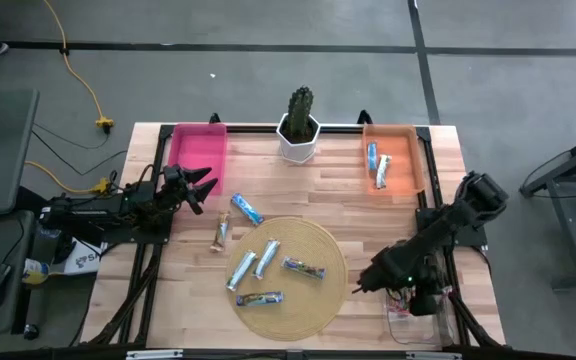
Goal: Pick and place Granola Bars by type
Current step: Put the red granola bar into the transparent bin, then put the yellow granola bar into the orange bin
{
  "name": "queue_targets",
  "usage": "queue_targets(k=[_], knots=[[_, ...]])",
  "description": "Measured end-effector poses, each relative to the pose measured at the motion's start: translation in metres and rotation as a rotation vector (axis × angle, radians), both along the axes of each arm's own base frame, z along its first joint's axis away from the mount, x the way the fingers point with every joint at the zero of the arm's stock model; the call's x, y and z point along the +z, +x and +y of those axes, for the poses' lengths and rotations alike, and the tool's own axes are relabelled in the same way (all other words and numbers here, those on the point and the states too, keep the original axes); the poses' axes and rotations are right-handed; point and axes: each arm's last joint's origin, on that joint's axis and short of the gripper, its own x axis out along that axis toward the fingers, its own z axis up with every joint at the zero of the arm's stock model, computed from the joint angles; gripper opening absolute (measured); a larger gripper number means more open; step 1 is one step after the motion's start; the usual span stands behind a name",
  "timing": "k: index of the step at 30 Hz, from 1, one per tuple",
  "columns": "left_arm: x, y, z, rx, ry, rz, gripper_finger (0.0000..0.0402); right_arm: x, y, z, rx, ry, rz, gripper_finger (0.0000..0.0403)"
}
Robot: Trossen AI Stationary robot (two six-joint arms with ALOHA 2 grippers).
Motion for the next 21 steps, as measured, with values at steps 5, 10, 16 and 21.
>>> queue_targets(k=[5, 10, 16, 21], knots=[[0.0, 0.0, 0.0, 0.0, 0.0, 0.0, 0.0245, -0.006, 0.002, -0.001, 0.058, -0.042, -0.026, 0.0036], [0.0, 0.0, 0.0, 0.0, 0.0, 0.0, 0.0245, -0.006, 0.004, -0.003, 0.083, -0.032, -0.048, 0.0065], [0.0, 0.0, 0.0, -0.001, 0.0, 0.0, 0.0245, -0.006, 0.006, -0.006, 0.072, -0.026, -0.05, 0.011], [0.0, 0.0, 0.0, -0.001, 0.0, 0.0, 0.0245, -0.006, 0.009, -0.01, 0.052, -0.024, -0.051, 0.0137]])
